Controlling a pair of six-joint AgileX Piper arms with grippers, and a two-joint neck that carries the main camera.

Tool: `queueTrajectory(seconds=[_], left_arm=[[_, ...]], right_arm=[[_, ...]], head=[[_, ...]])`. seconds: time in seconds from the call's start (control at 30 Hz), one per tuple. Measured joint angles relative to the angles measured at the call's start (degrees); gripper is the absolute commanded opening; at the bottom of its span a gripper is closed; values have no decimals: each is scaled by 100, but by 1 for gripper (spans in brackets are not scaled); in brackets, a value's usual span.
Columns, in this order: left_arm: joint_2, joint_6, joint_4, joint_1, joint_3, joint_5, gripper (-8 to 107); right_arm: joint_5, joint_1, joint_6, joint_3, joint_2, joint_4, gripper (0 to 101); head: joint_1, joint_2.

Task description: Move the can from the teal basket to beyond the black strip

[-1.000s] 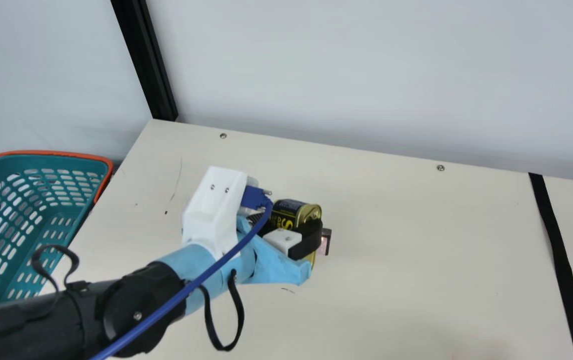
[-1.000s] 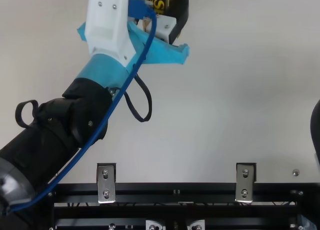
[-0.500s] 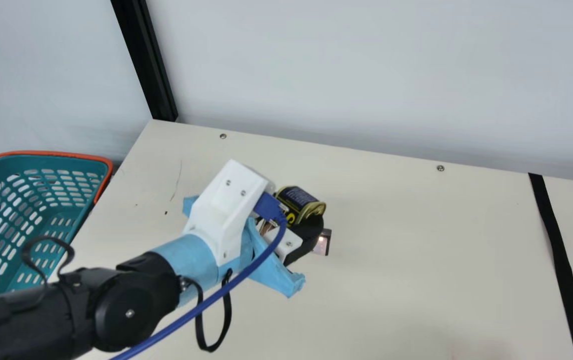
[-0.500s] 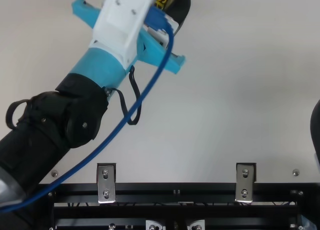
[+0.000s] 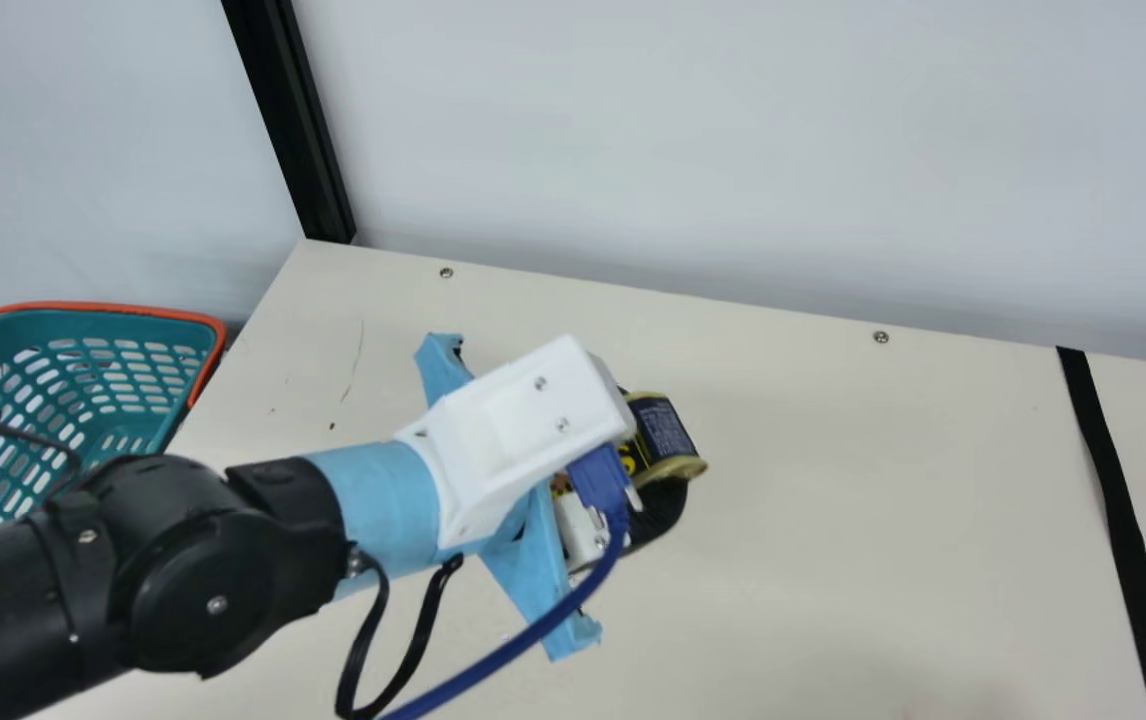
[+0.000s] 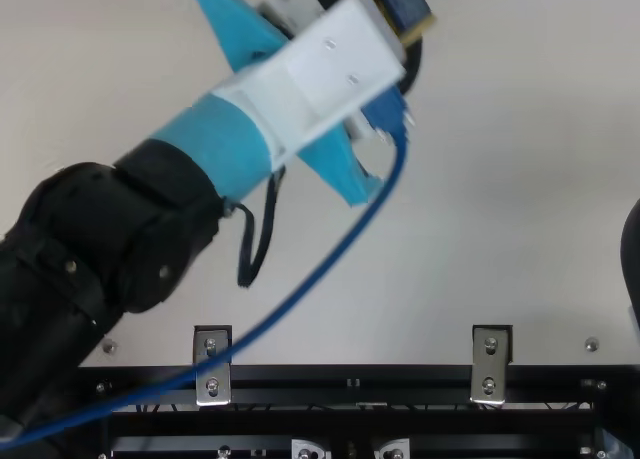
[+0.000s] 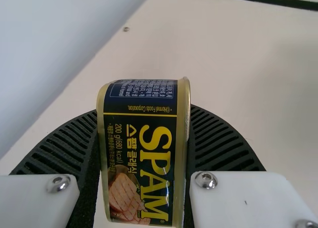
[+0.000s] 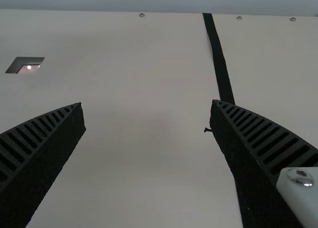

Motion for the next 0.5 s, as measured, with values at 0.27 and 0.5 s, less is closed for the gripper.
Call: queueTrajectory(seconds=[0.27,0.5], left_arm=[[187,184,253,-155,-525,1281,10],[505,683,245,-119,-842,2165,10]], right_arm=[[0,0,0,0,0,0,101],[0,0,0,0,0,0,101]], head=[[0,0],[0,0]])
